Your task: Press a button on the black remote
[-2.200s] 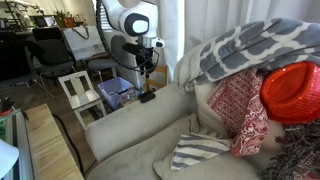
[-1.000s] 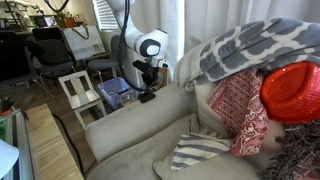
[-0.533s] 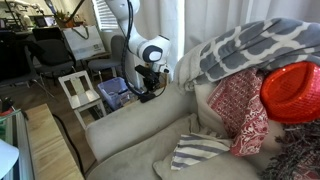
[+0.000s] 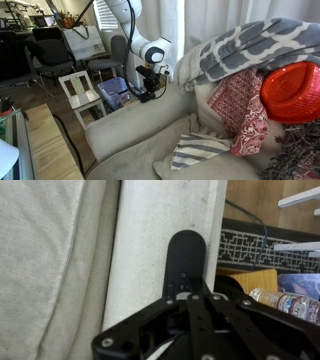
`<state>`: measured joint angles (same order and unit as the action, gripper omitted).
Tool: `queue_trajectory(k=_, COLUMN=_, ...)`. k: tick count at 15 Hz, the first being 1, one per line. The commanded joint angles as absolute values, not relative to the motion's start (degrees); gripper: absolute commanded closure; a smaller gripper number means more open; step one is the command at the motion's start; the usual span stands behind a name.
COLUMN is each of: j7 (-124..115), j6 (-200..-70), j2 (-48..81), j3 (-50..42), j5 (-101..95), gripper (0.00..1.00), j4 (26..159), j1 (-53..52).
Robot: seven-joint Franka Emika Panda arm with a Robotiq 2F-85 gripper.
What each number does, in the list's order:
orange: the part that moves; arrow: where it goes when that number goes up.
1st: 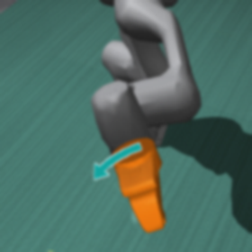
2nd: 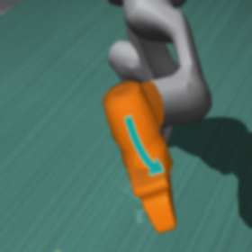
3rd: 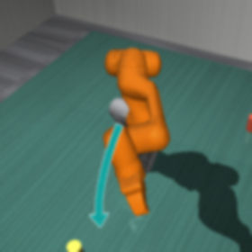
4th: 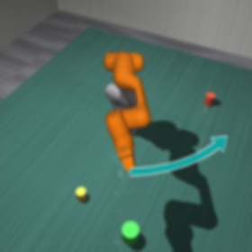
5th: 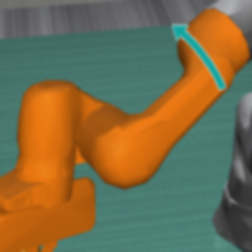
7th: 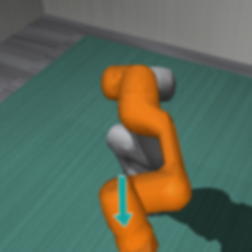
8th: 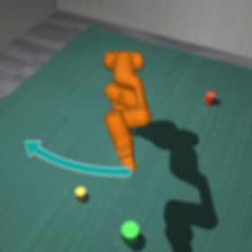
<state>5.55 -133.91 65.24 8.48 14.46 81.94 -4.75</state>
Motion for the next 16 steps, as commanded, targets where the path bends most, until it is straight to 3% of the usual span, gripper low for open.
queue_trajectory(k=1, j7=3.41, j6=-131.57, j2=67.78, j3=8.70, j5=13.23, gripper=1.00, j4=78.15, j1=-4.46)
queue_trajectory(k=16, j7=2.68, j6=-126.24, j2=75.00, j3=9.32, j5=13.59, gripper=1.00, j4=68.08, j1=-4.46)
